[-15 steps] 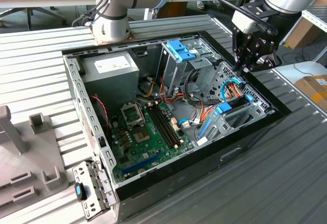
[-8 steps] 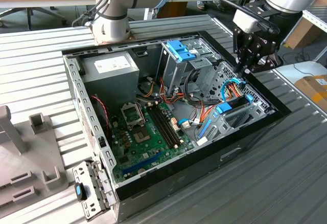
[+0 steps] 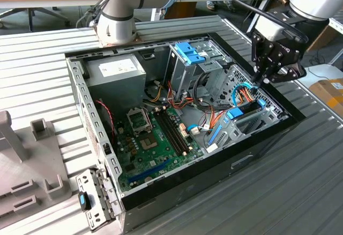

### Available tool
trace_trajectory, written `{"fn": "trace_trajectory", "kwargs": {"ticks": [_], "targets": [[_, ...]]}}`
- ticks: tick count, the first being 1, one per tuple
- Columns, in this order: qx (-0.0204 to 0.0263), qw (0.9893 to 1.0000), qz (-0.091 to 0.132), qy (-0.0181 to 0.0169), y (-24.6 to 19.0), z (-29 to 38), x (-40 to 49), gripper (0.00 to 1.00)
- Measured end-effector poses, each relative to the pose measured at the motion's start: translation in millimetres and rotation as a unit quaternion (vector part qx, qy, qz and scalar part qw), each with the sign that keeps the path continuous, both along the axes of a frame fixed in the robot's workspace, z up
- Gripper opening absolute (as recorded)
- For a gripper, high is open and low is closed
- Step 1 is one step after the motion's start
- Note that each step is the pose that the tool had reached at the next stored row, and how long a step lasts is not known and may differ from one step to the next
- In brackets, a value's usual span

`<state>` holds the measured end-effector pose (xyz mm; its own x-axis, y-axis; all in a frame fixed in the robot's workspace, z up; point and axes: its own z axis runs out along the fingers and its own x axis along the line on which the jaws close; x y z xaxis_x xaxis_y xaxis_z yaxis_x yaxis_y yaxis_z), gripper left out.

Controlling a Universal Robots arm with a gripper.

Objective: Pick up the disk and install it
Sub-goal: 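Insert the first disk wire, then insert the second disk wire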

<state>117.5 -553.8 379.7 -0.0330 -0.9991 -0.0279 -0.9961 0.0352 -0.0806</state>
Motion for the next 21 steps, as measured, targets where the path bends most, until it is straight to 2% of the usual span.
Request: {"fn": "trace_trajectory", "kwargs": {"ticks": [2, 5, 9, 14, 15, 21], "targets": [[0.0001, 1.0, 0.0, 0.0006, -5.7, -0.1, 0.0, 0.24], [0.0001, 1.0, 0.0, 0.0007, -8.7, -0.1, -0.1, 0.24], [0.0002, 1.0, 0.0, 0.0006, -9.0, -0.1, -0.3, 0.24], [0.0002, 1.0, 0.0, 0.0001, -9.2, -0.1, -9.0, 0.24], [0.0001, 1.0, 0.0, -0.0005, -9.2, 0.0, -14.2, 0.24], [0.0001, 1.0, 0.0, -0.0004, -9.2, 0.0, -16.1, 0.24]]}}
